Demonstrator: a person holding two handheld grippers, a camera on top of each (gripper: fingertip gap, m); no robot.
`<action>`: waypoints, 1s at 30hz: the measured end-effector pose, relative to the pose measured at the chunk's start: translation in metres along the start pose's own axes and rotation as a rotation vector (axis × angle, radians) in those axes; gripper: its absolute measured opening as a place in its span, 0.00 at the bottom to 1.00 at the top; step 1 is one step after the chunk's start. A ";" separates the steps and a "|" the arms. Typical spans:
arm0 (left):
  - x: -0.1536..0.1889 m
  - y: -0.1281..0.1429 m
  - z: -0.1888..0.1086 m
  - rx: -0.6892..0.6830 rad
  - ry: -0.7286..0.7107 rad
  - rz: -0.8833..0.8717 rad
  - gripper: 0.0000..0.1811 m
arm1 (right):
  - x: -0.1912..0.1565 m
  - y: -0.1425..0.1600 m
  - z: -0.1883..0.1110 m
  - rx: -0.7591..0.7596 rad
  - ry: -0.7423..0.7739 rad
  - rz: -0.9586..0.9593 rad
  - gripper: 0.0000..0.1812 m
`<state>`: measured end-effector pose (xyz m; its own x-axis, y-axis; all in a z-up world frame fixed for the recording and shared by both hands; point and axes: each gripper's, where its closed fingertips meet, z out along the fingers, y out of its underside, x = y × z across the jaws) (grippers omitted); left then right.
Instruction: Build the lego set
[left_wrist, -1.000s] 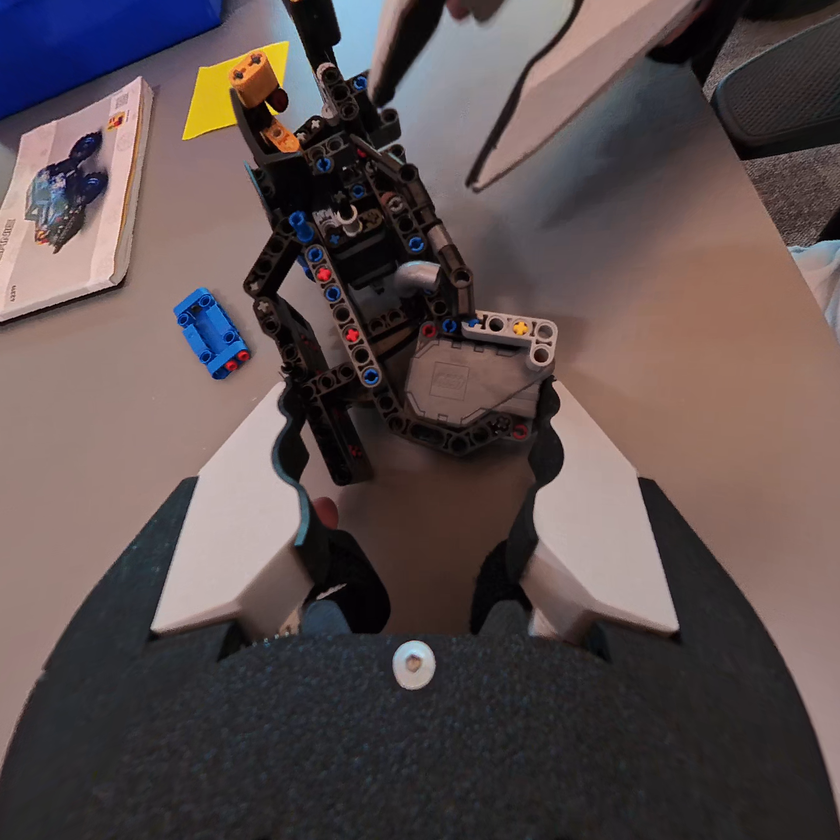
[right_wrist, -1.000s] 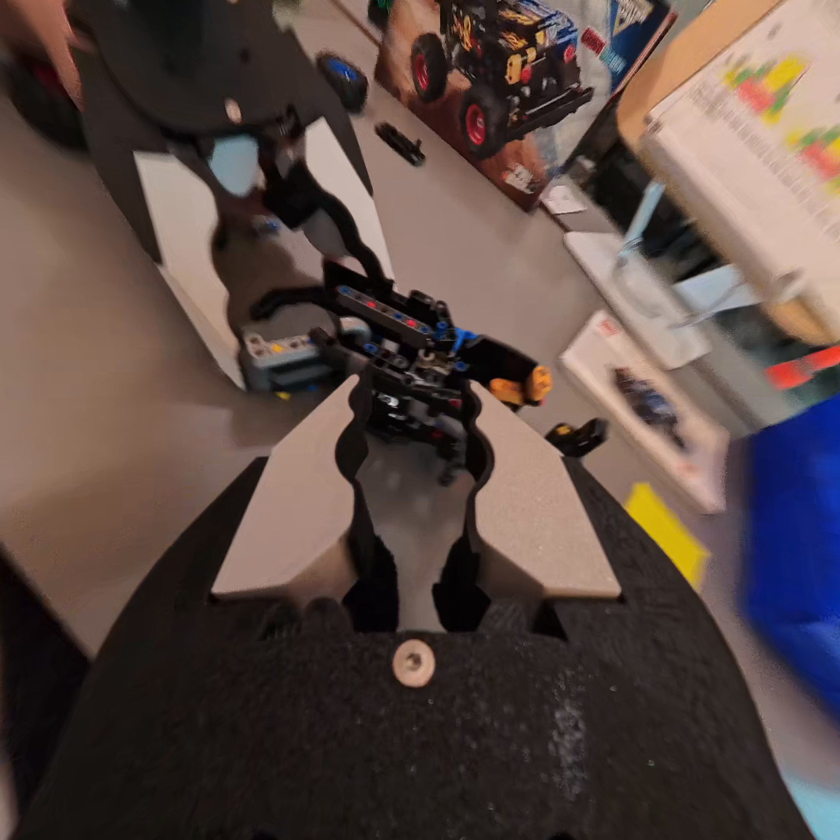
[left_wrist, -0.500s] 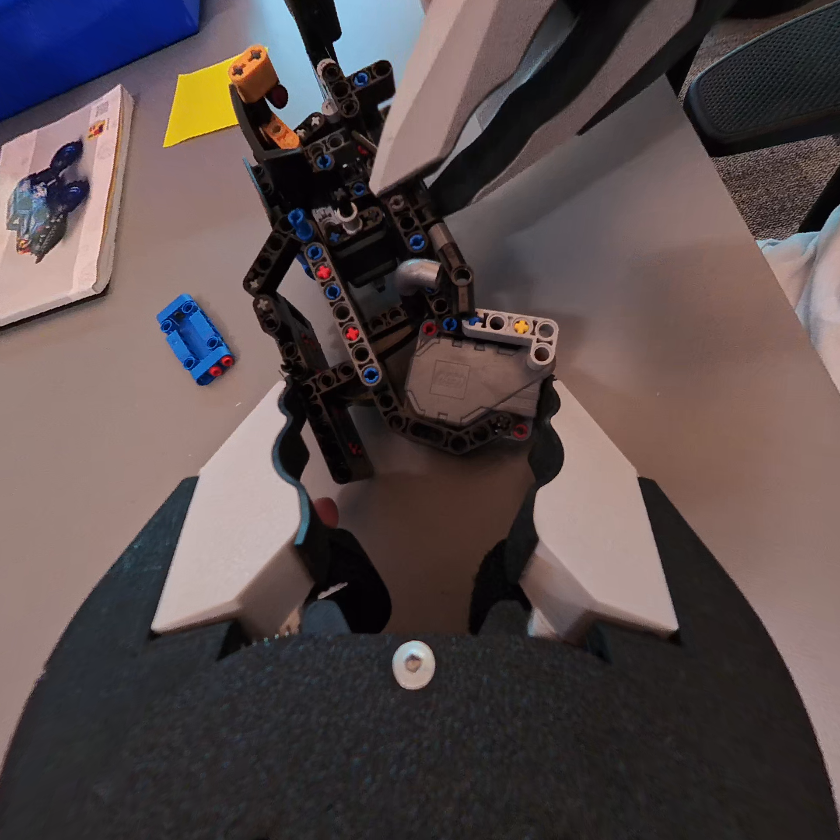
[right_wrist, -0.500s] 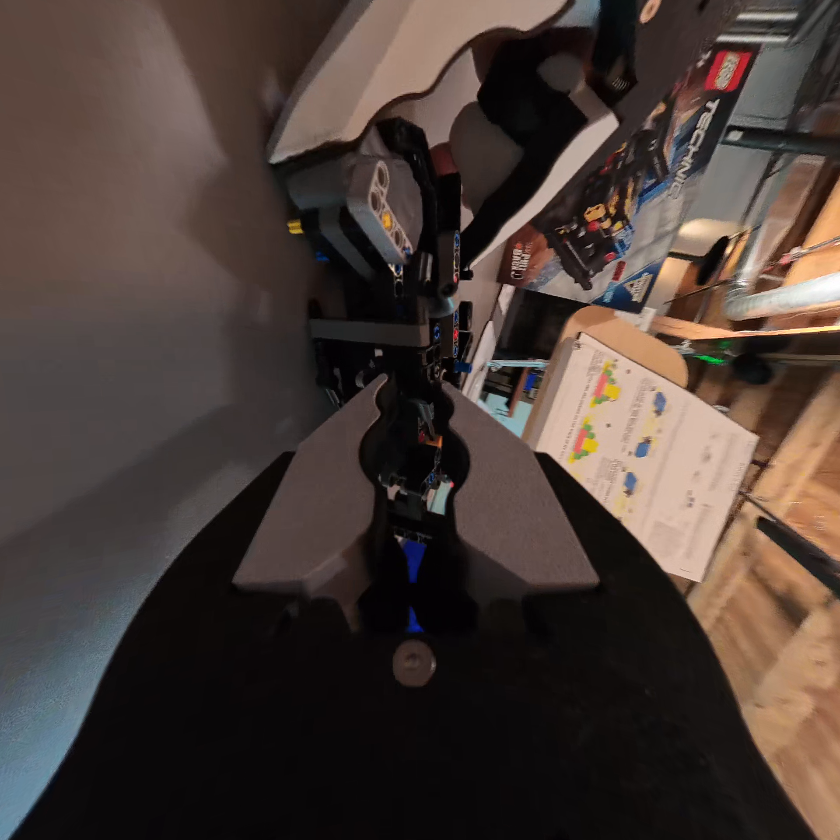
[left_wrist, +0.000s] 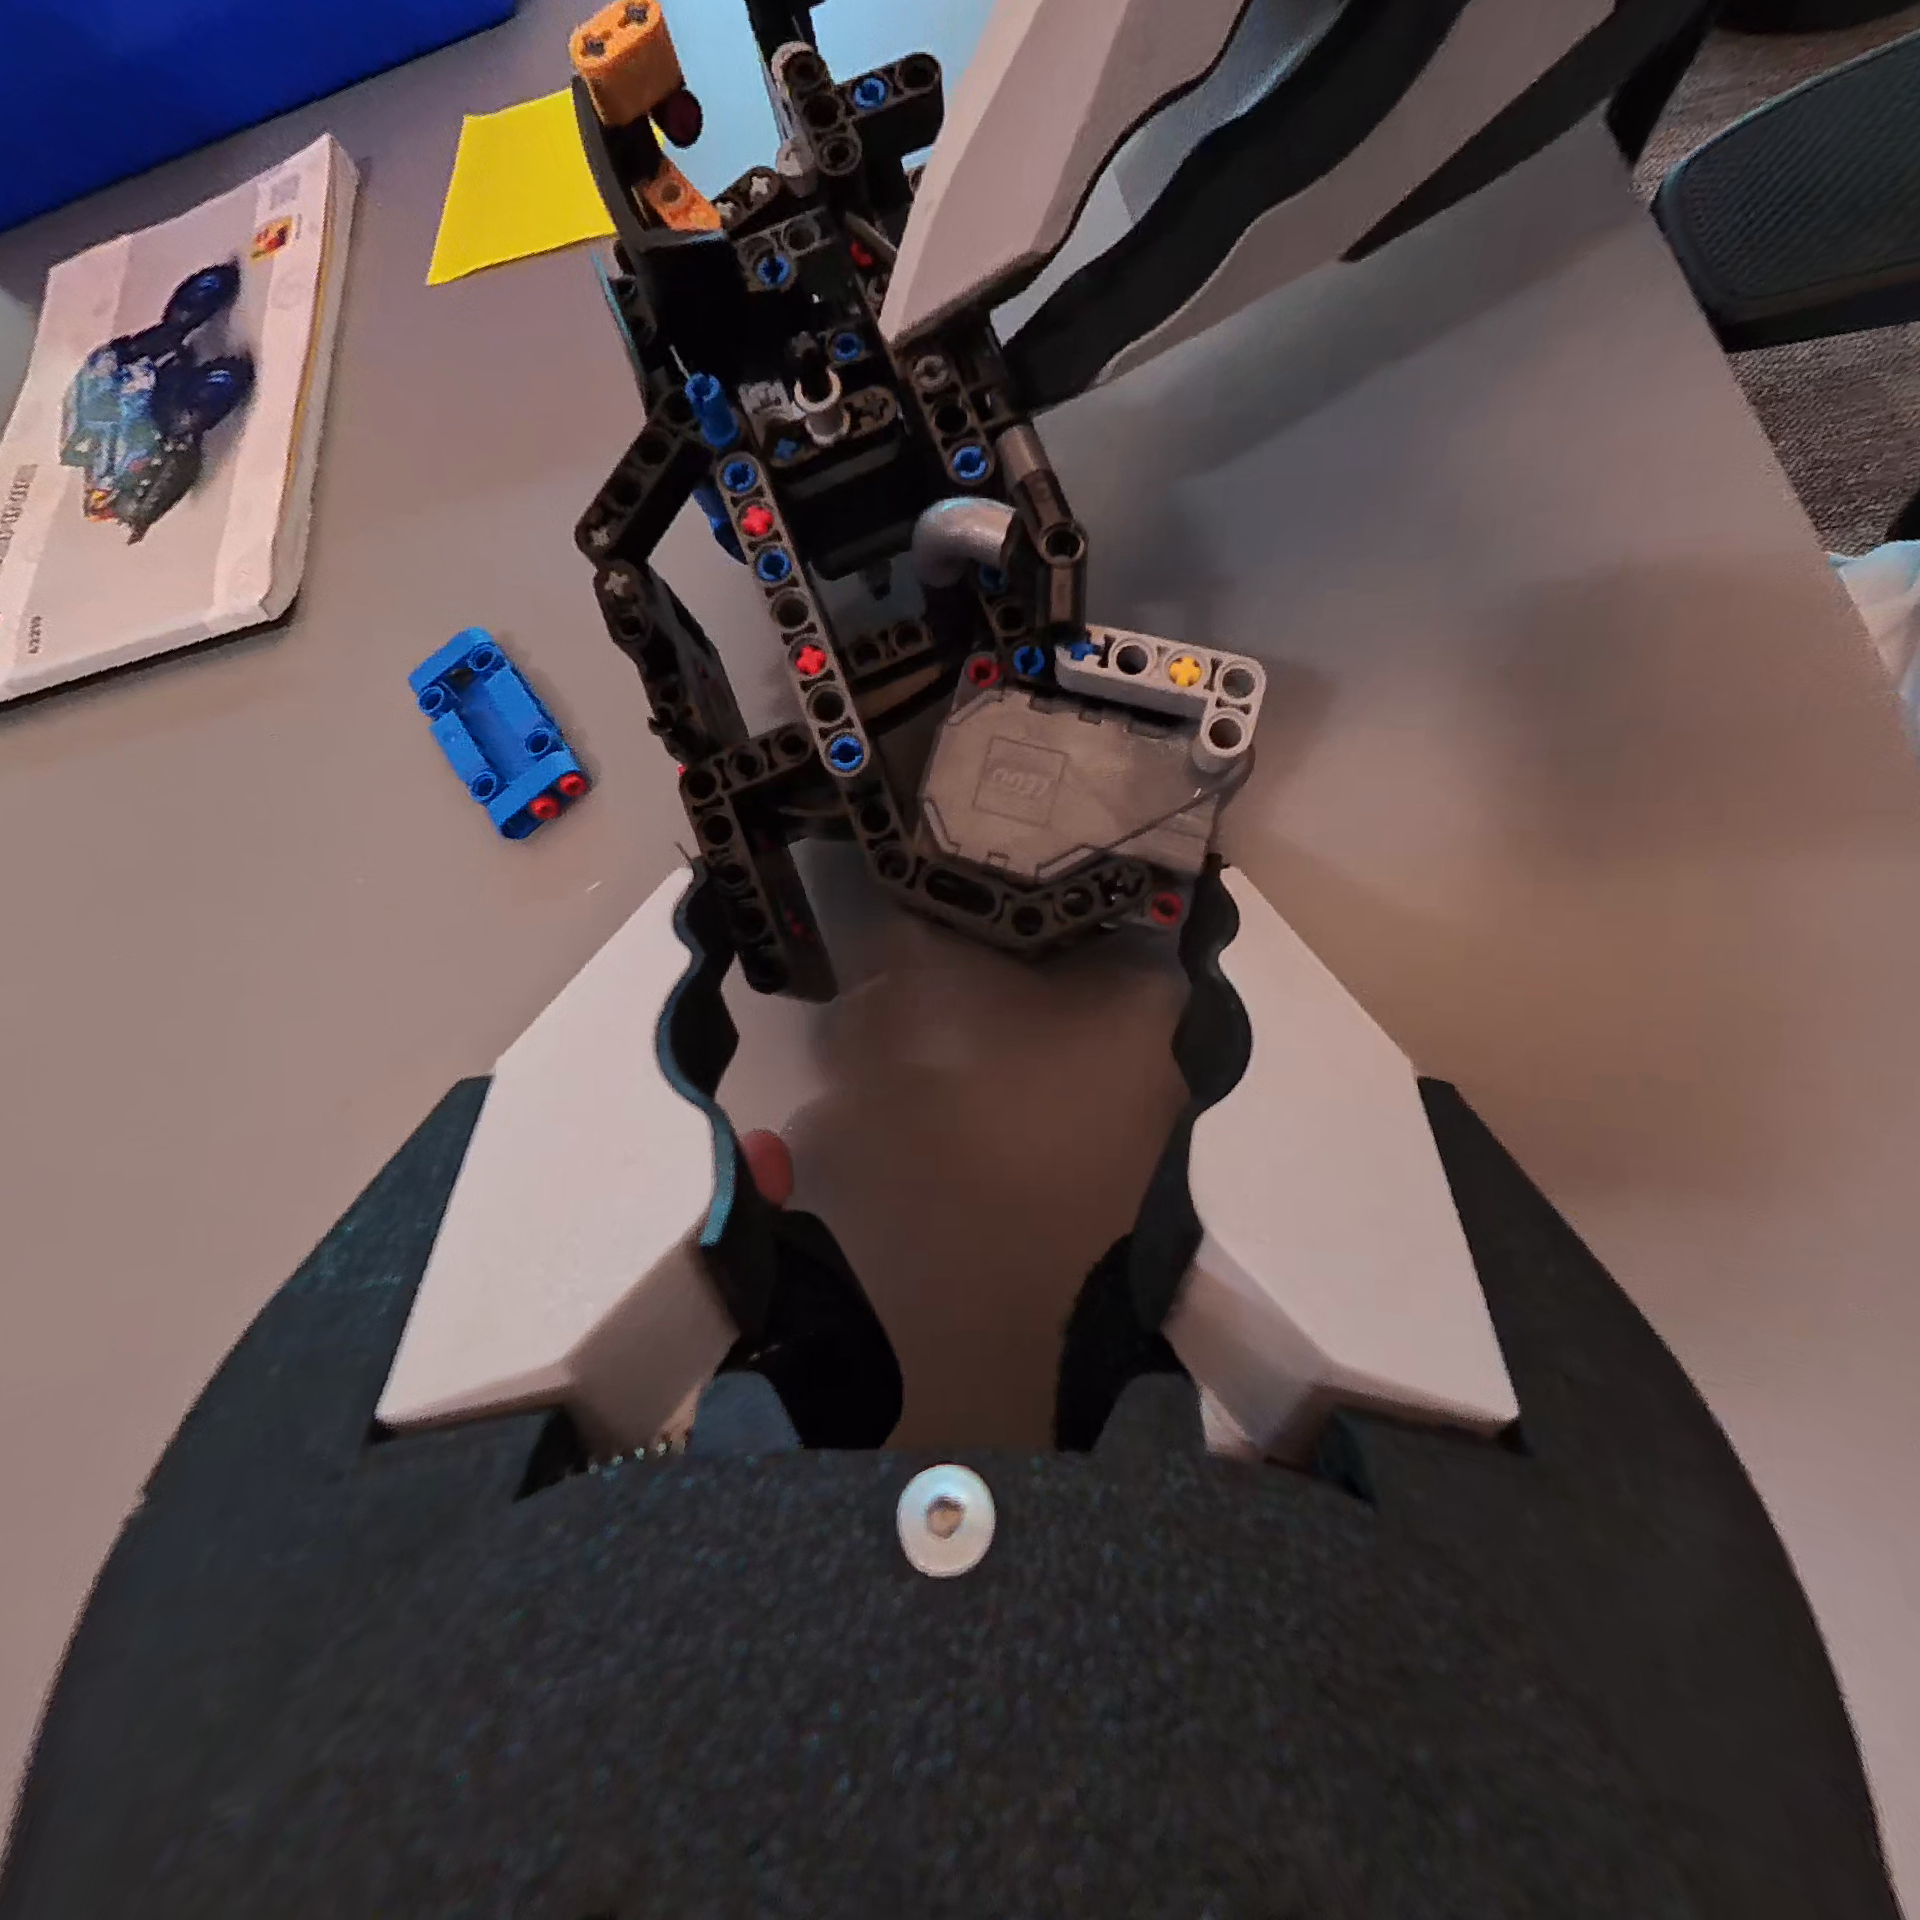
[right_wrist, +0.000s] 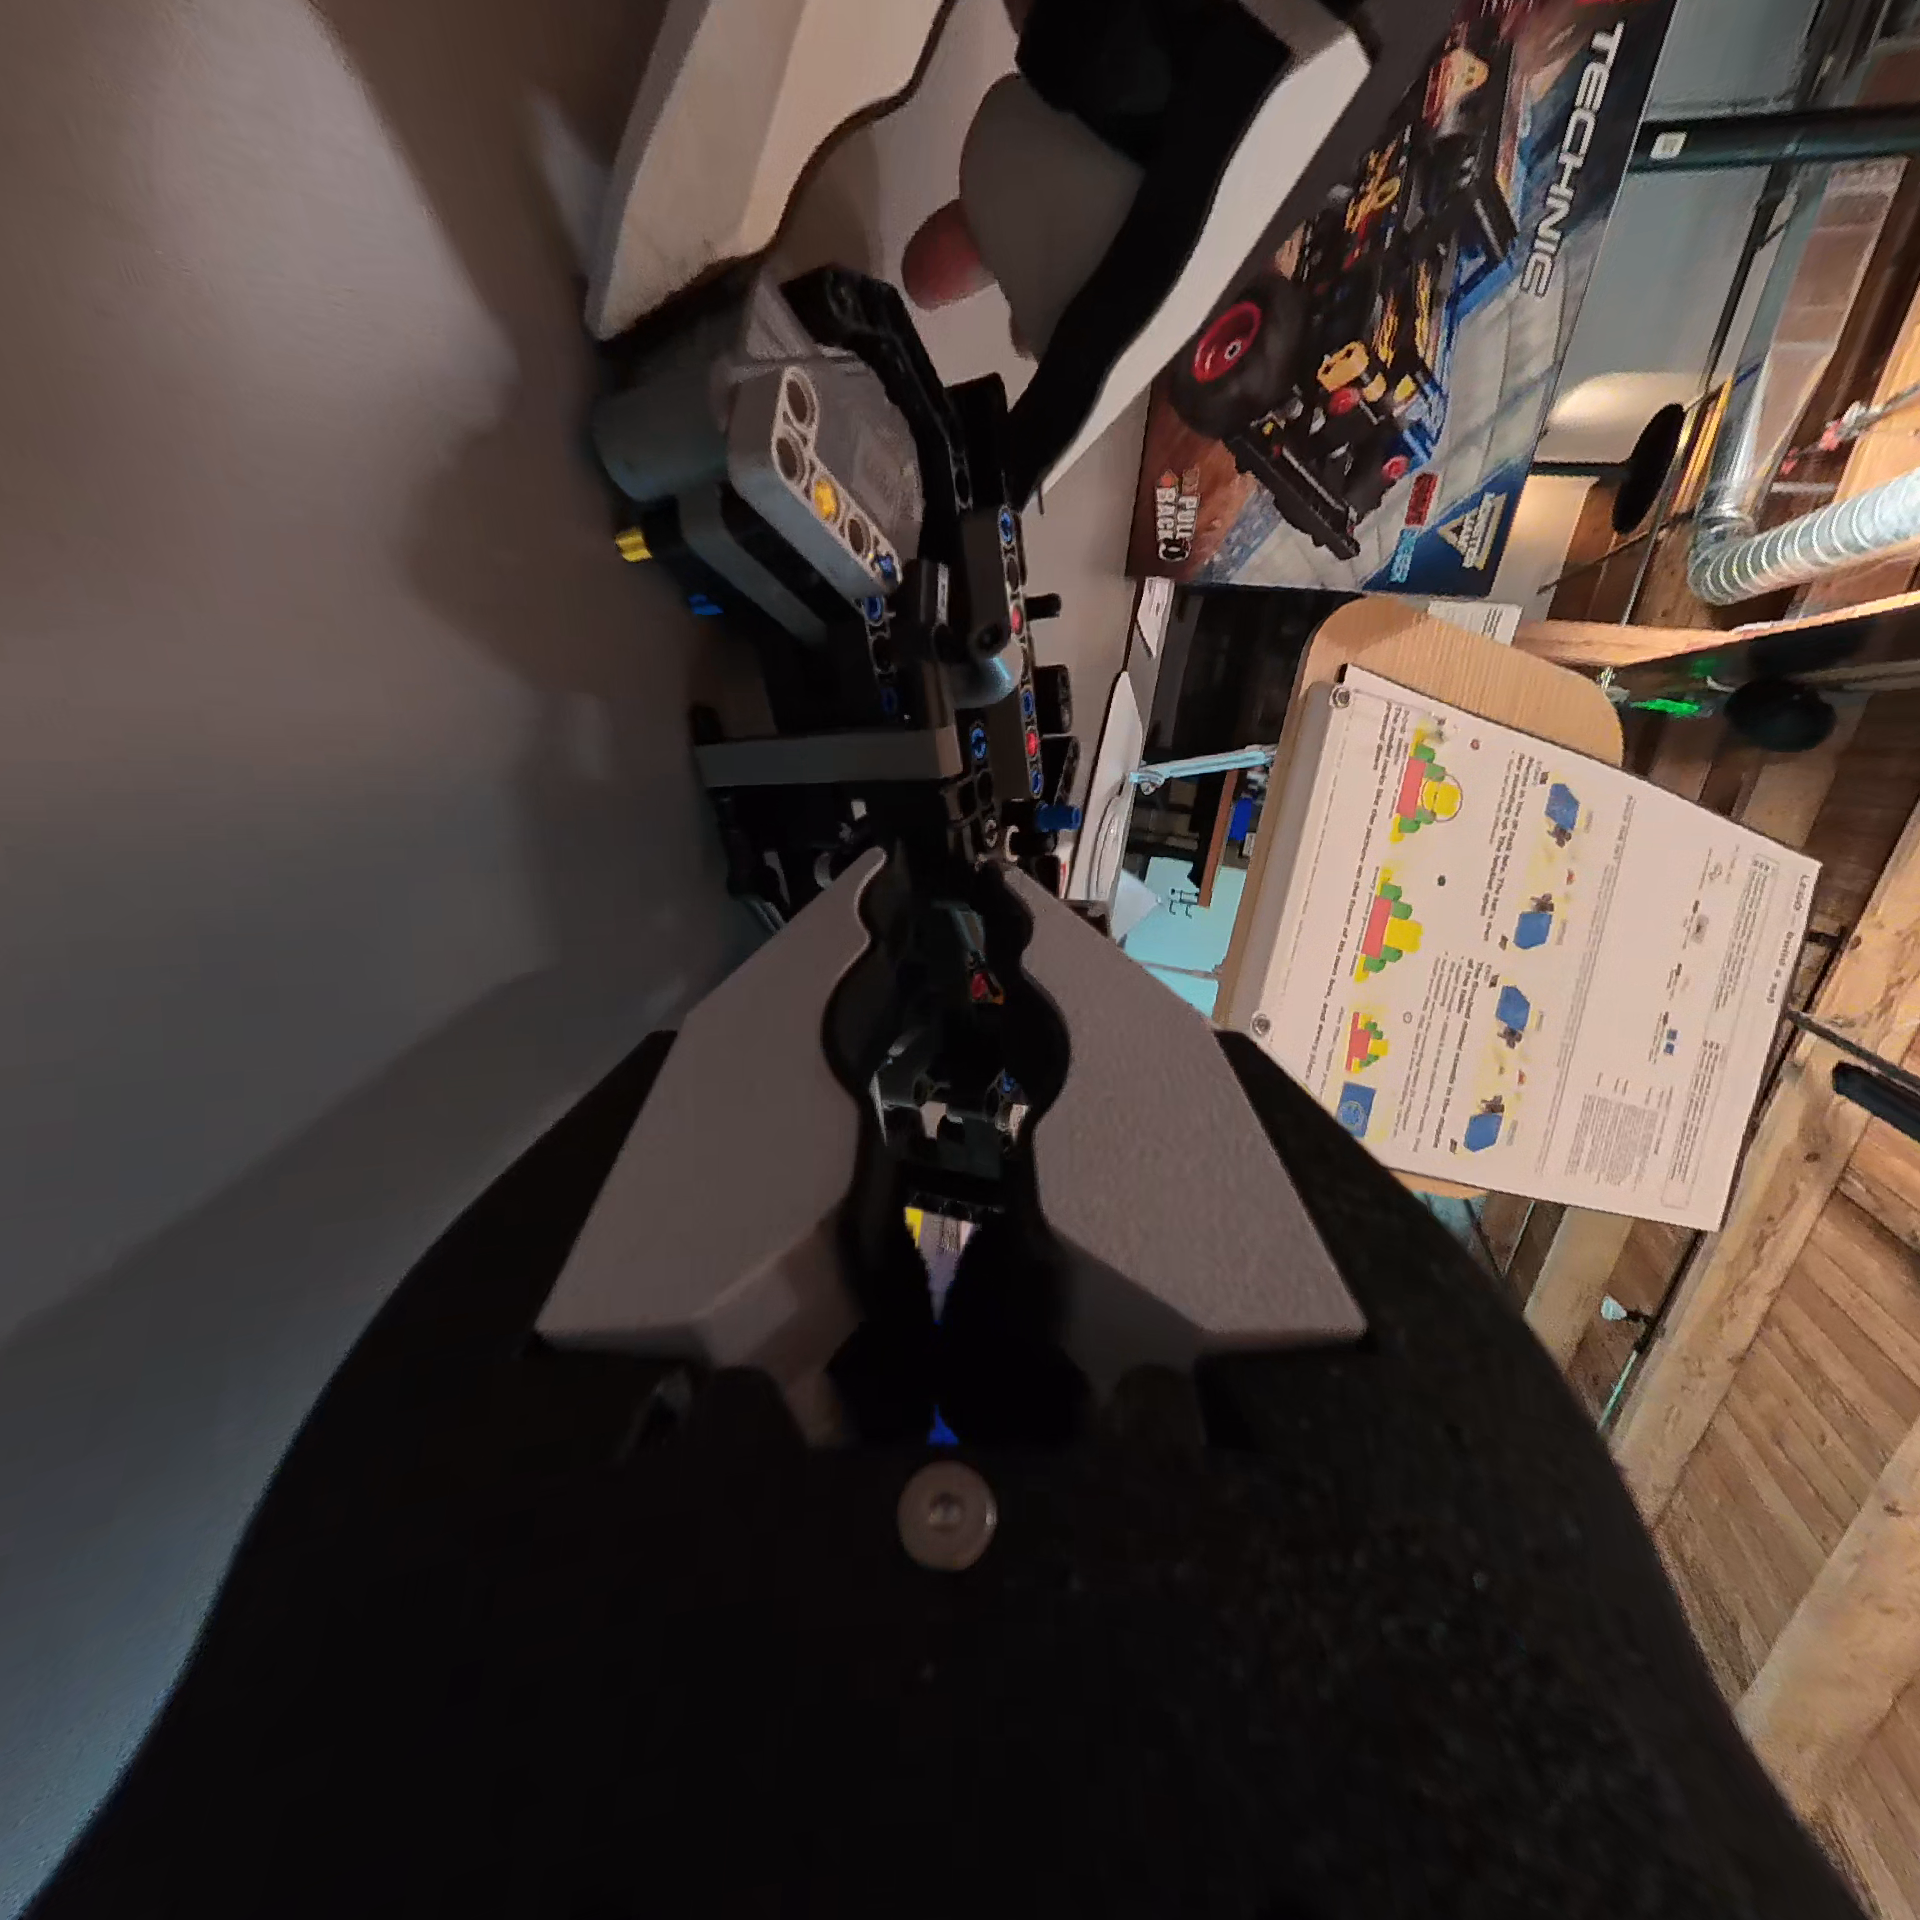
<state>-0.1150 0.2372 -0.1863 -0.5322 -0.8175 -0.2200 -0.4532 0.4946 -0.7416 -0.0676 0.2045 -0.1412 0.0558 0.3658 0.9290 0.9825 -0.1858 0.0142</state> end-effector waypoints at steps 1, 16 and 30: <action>-0.002 0.000 -0.001 0.002 -0.014 0.016 0.48 | 0.001 0.000 0.001 -0.011 0.002 0.006 0.07; -0.001 -0.053 -0.019 0.092 -0.097 0.049 0.25 | 0.011 -0.023 0.015 -0.002 0.103 0.173 0.06; -0.002 -0.037 -0.006 0.081 0.001 -0.062 0.09 | 0.008 -0.035 0.008 0.072 0.129 0.182 0.05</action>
<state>-0.1011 0.2222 -0.1546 -0.5060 -0.8453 -0.1716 -0.4262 0.4180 -0.8023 -0.1002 0.2210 -0.1371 0.2143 0.2113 0.9536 0.9688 -0.1703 -0.1800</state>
